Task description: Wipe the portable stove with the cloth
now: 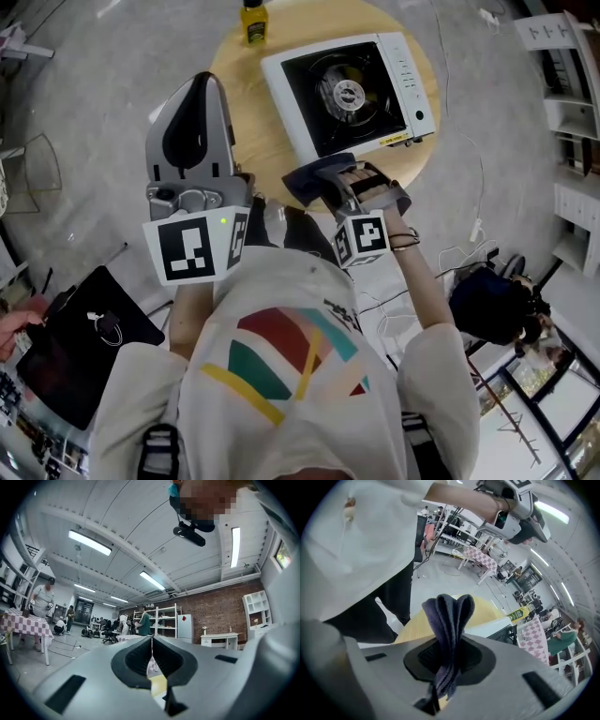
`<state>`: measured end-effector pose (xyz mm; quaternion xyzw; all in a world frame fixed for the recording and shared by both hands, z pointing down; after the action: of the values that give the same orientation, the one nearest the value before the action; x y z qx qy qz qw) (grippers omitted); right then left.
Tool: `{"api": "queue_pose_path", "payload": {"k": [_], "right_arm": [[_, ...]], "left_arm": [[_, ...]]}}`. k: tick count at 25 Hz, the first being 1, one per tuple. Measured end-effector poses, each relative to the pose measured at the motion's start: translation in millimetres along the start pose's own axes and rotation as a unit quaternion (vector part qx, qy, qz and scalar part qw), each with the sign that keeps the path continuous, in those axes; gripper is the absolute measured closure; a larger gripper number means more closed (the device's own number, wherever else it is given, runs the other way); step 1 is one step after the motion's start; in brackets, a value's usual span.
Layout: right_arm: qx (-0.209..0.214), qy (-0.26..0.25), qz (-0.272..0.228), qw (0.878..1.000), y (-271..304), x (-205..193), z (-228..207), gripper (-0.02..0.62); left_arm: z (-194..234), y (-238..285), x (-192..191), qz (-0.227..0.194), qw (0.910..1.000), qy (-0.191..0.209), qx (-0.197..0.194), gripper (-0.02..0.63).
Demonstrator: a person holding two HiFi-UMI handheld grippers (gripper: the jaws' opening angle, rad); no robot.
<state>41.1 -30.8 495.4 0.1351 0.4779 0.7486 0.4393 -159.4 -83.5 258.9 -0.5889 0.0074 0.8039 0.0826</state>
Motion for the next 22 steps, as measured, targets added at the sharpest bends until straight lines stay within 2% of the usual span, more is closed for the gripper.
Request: {"api": "queue_pose_path", "payload": {"k": [3, 5, 6, 8, 10, 12, 15, 17, 19, 22], "right_arm": [[0.005, 0.058, 0.011, 0.998, 0.8, 2.3, -4.5, 0.565], [-0.009, 0.157, 0.021, 0.987, -3.5, 2.5, -18.1, 0.565], [-0.027, 0.222, 0.023, 0.974, -7.1, 2.5, -30.2, 0.565], [-0.071, 0.35, 0.026, 0.934, -14.8, 2.4, -61.1, 0.565], [-0.116, 0.429, 0.039, 0.895, -19.1, 5.1, -95.8, 0.565], [-0.155, 0.452, 0.072, 0.875, -12.9, 10.3, -129.7, 0.565], [-0.191, 0.452, 0.137, 0.861, 19.5, 10.4, -170.2, 0.565], [-0.197, 0.46, 0.182, 0.846, 47.5, 3.9, -186.3, 0.565], [-0.192, 0.464, 0.223, 0.835, 73.1, -4.4, -196.2, 0.565], [-0.189, 0.444, 0.279, 0.83, 95.4, -19.0, -202.6, 0.565]], "left_arm": [[4.2, 1.1, 0.8, -0.002, 1.0, -0.003, 0.0, 0.6], [6.5, 0.9, 1.4, -0.002, 1.0, -0.005, -0.001, 0.6], [8.1, 0.4, 1.8, -0.003, 1.0, -0.005, 0.0, 0.6], [11.9, -1.0, 2.7, -0.005, 1.0, -0.004, 0.002, 0.6], [16.5, -2.5, 3.4, -0.007, 1.0, -0.001, 0.004, 0.6], [23.0, -3.6, 4.1, -0.008, 0.9999, 0.0, 0.007, 0.6], [36.6, -5.2, 9.4, -0.012, 0.9998, 0.001, 0.018, 0.6], [48.9, -7.1, 18.6, -0.016, 0.9994, 0.013, 0.026, 0.6], [64.6, -9.2, 30.9, -0.024, 0.9981, 0.042, 0.038, 0.6], [93.7, -14.3, 46.3, -0.035, 0.9936, 0.078, 0.073, 0.6]]}}
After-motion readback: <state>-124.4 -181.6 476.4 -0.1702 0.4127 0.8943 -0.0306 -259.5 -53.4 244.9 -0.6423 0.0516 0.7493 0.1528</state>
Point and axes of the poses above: the fingertips, and each gripper's own axes: y forward along the fingers, z to its left, x out of its top, the point moved 4 cm from there along -y, backward along the fingers, and after that the axes turned 15 degrees about -y, right-handed, at the moved point
